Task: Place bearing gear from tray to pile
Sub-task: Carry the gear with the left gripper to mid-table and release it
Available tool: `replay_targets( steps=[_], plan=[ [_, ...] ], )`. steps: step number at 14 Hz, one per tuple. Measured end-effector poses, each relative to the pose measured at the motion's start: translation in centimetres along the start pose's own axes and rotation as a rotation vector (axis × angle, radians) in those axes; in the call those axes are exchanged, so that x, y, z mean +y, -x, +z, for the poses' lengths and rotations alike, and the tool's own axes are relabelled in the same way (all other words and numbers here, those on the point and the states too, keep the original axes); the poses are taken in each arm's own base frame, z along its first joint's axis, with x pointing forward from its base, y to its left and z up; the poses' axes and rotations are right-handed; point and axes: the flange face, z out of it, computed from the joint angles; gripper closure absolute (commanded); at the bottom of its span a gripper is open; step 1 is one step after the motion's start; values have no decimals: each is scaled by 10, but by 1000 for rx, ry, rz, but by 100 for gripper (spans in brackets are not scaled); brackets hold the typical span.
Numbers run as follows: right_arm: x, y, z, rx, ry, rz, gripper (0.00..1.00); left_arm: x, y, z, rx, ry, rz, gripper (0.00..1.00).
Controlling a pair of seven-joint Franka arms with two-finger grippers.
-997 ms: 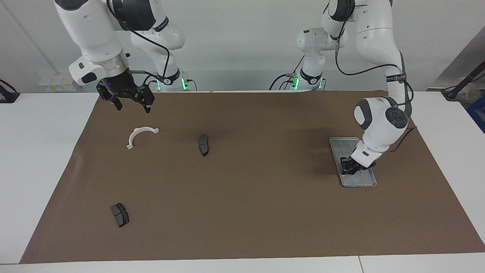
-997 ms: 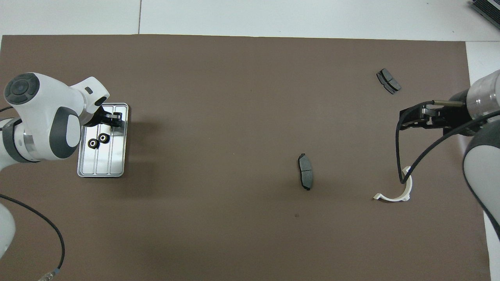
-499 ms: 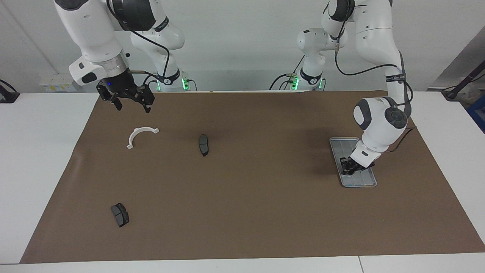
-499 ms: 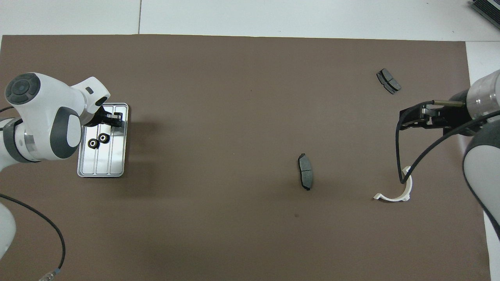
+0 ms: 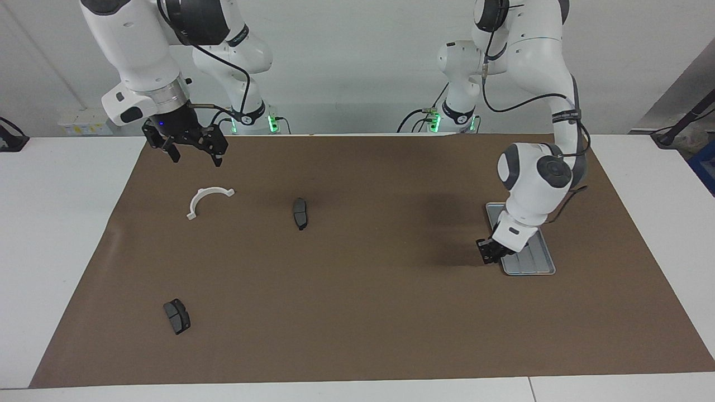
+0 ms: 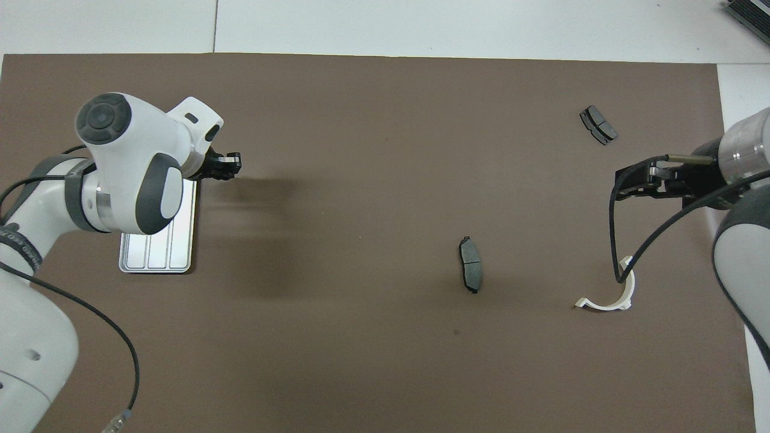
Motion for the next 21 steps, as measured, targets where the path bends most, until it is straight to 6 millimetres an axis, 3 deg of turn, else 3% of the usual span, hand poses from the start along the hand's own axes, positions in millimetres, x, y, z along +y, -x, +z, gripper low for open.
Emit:
replay_targets(
  steps=[3, 5, 9, 12, 14, 16, 19, 21],
  plan=[
    [0, 0, 0, 0, 0, 0, 0, 88, 40, 7, -43, -9, -33, 85],
    [0, 0, 0, 0, 0, 0, 0, 135, 65, 8, -48, -8, -56, 84],
    [0, 0, 0, 0, 0, 0, 0, 198, 106, 7, -46, -2, -88, 77],
    [3, -1, 0, 0, 0, 5, 0, 236, 134, 17, -38, 11, -96, 55],
    [12, -3, 0, 0, 0, 22, 0, 241, 138, 26, -44, 6, -96, 37],
    [16, -4, 0, 0, 0, 30, 0, 235, 131, 23, -37, 6, -109, 21],
    [14, -3, 0, 0, 0, 26, 0, 225, 105, -8, -46, -12, -138, 22],
    [11, -2, 0, -2, 0, 21, 0, 200, 74, -42, -60, -31, -152, 23]
  ],
)
